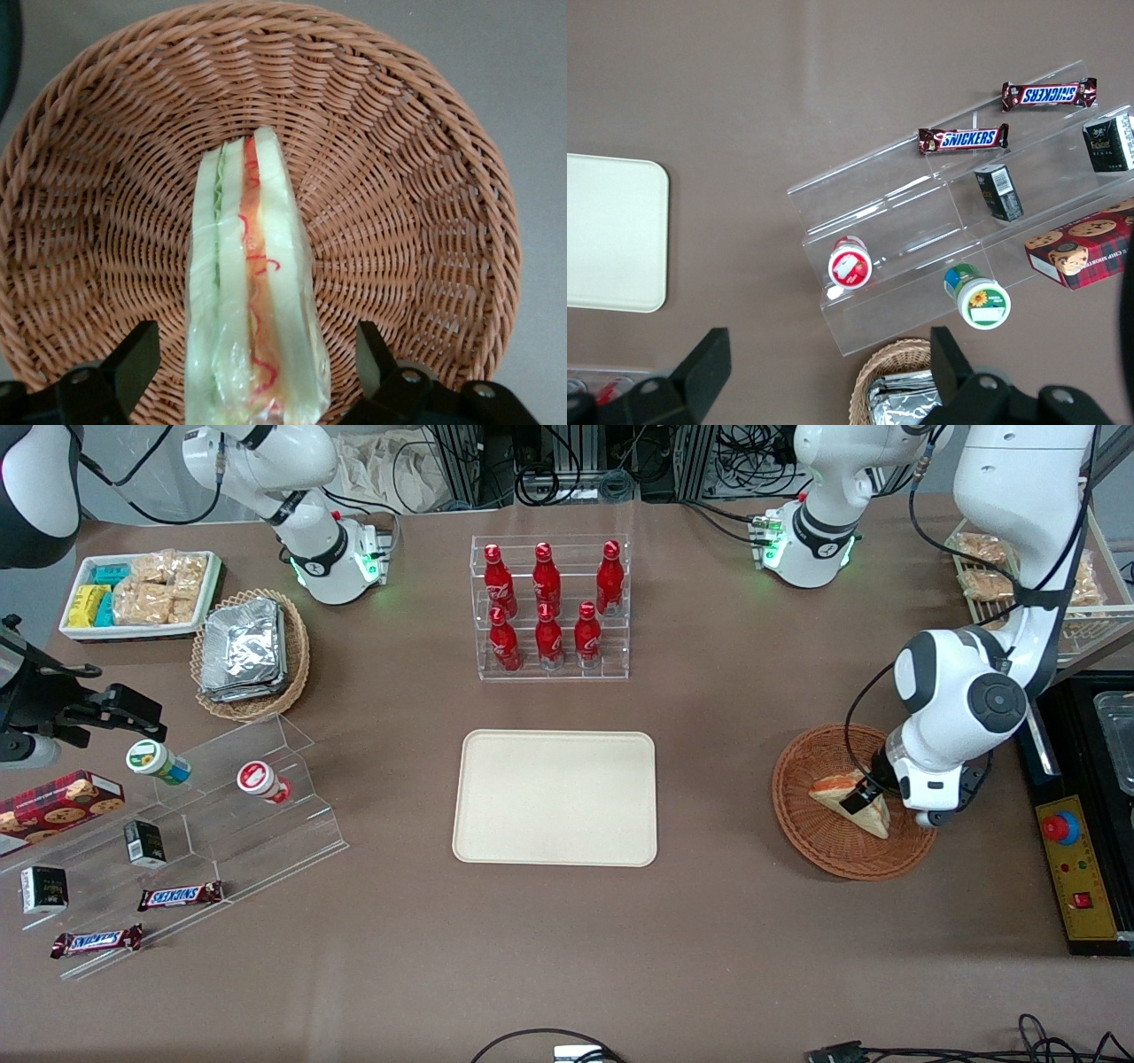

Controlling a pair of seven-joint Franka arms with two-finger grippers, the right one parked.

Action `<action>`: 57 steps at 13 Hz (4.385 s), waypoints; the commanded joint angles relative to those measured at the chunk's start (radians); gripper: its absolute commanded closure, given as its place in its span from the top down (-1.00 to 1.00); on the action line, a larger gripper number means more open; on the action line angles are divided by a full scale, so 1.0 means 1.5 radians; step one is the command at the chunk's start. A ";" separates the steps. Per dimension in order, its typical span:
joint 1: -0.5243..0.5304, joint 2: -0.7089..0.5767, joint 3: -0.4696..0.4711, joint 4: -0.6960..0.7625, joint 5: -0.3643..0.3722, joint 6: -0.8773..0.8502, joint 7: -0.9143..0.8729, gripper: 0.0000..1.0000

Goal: Place sandwich from basket to tray
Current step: 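Close the left gripper on the sandwich and lift it, then carry the sandwich with the left gripper over the cream tray, then lower the sandwich onto the tray and open the left gripper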

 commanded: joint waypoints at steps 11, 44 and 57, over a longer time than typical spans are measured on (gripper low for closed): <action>-0.028 0.015 -0.016 0.277 0.005 -0.340 0.006 -1.00; -0.413 0.282 -0.018 0.473 0.040 -0.230 0.100 1.00; -0.370 -0.036 -0.003 0.180 0.043 -0.265 0.137 1.00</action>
